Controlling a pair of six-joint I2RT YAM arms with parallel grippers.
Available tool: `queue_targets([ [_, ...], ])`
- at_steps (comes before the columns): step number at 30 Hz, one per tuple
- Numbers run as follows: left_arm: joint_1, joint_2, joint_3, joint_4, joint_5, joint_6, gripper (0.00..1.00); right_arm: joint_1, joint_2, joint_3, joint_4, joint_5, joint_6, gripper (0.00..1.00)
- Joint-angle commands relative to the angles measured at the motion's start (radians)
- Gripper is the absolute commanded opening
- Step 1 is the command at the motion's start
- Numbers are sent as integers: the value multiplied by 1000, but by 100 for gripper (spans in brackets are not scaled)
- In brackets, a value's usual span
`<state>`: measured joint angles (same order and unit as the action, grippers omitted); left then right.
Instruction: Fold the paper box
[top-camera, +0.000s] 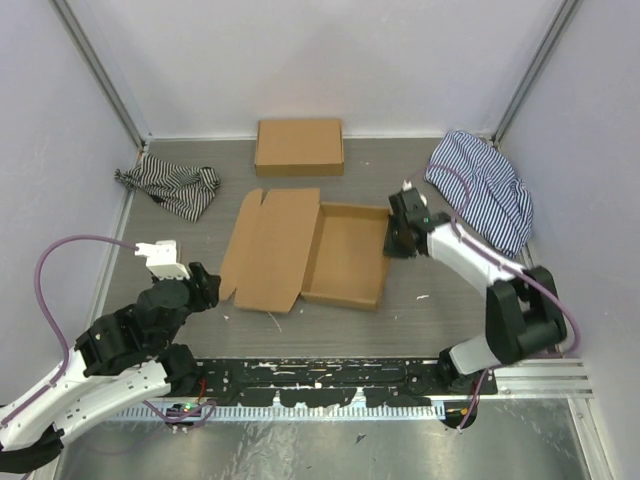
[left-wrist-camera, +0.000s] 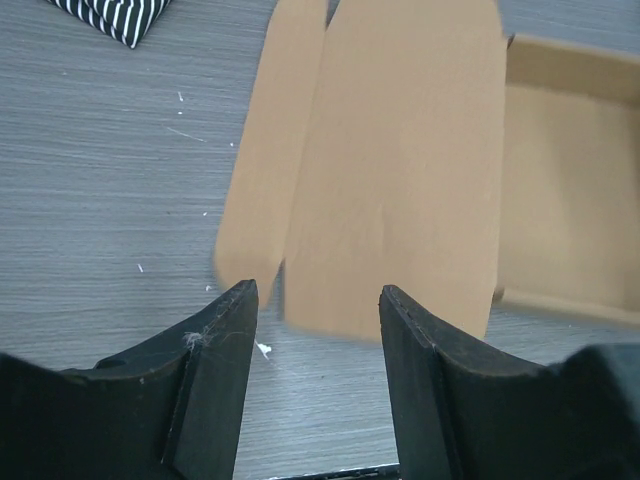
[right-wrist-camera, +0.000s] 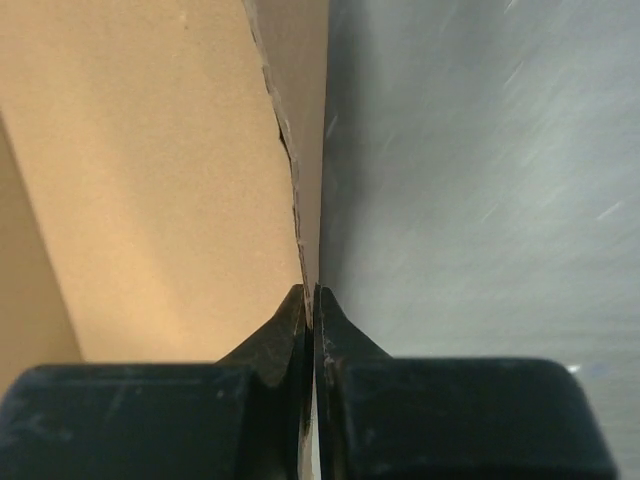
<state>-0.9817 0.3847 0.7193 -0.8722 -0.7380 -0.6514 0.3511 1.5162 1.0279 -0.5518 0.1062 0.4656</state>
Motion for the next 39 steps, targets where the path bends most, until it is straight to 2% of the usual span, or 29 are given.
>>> queue_targets([
  [1, 0, 27, 0, 43, 0, 11, 59, 125, -222, -213, 221, -272, 377, 11],
  [2, 0, 37, -1, 43, 7, 12, 59, 173, -256, -241, 222, -241, 445, 18],
  [4, 0, 49, -2, 67, 15, 9, 59, 272, -315, -283, 214, -179, 582, 44],
  [5, -1, 55, -4, 74, 19, 9, 59, 315, -344, -302, 229, -169, 634, 51],
  [8, -1, 59, -4, 76, 27, 6, 59, 402, -384, -245, 182, -133, 618, 60],
  [10, 0, 55, -4, 71, 31, 4, 59, 417, -366, -107, 61, -89, 410, 60],
  [13, 0, 38, -11, 72, 34, 2, 58, 416, -289, 106, -90, 74, 58, 60],
  [16, -1, 26, -19, 79, 43, -2, 58, 410, -180, 220, -61, 99, -228, 59],
  [19, 0, 23, -13, 59, 36, -8, 58, 409, -2, 320, -22, 10, -396, 58],
  [23, 0, 24, 3, 14, 26, -12, 58, 409, 193, 435, -25, -52, -512, 56],
  [27, 0, 18, 9, -9, 15, -18, 58, 409, 302, 480, -48, -99, -574, 54],
  [35, -1, 12, 2, -23, 9, -26, 58, 411, 360, 432, -42, -143, -559, 51],
  [39, -1, 16, -7, -20, 14, -33, 58, 411, 374, 410, -36, -148, -532, 43],
])
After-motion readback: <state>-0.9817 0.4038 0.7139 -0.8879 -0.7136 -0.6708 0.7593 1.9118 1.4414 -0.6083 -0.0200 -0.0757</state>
